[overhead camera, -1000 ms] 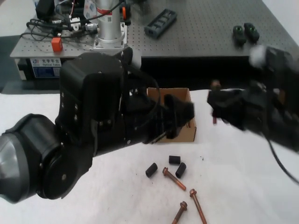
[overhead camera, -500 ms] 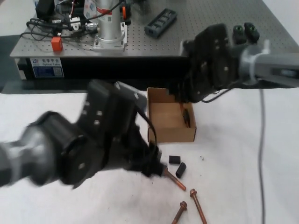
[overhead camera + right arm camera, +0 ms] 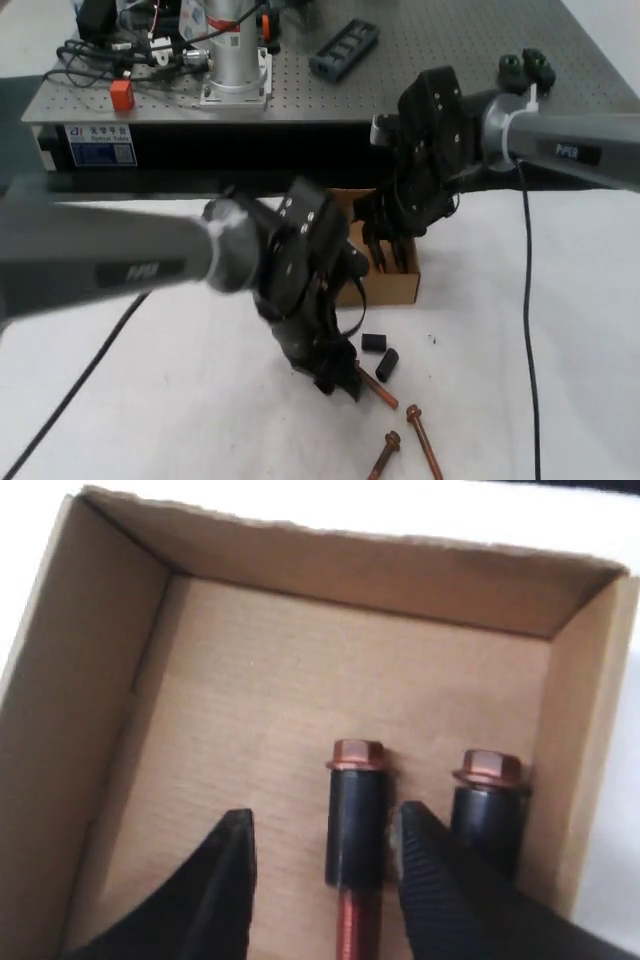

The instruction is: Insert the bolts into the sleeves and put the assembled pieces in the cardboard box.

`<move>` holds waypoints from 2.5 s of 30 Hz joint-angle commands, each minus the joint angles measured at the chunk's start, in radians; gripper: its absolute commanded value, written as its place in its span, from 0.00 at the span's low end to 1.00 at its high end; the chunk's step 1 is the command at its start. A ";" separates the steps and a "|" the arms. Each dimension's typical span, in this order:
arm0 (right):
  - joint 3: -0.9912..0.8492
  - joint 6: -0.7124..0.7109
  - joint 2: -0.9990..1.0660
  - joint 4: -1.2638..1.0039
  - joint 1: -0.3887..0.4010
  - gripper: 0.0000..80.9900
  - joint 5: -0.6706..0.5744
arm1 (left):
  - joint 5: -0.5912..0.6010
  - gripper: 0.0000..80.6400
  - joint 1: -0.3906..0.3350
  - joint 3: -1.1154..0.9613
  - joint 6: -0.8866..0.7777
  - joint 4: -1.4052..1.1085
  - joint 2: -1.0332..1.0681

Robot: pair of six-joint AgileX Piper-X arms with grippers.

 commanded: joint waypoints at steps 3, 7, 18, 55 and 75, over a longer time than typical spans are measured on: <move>0.002 -0.038 -0.115 0.055 -0.023 0.37 -0.053 | -0.034 0.55 0.051 -0.180 0.078 0.145 0.083; 0.047 -0.038 -0.204 0.070 -0.032 0.37 -0.069 | 0.007 0.47 0.077 -0.243 0.143 0.206 0.125; 0.270 -0.049 -0.425 0.100 -0.066 0.37 -0.091 | 0.091 0.47 0.081 -0.329 0.221 0.335 0.199; 0.695 -0.056 -0.690 0.212 0.019 0.37 -0.061 | 0.135 0.29 0.000 -0.374 0.235 0.433 0.259; 0.740 -0.026 -0.503 0.079 0.201 0.37 0.055 | -0.068 0.01 0.100 -0.204 0.010 0.468 -0.062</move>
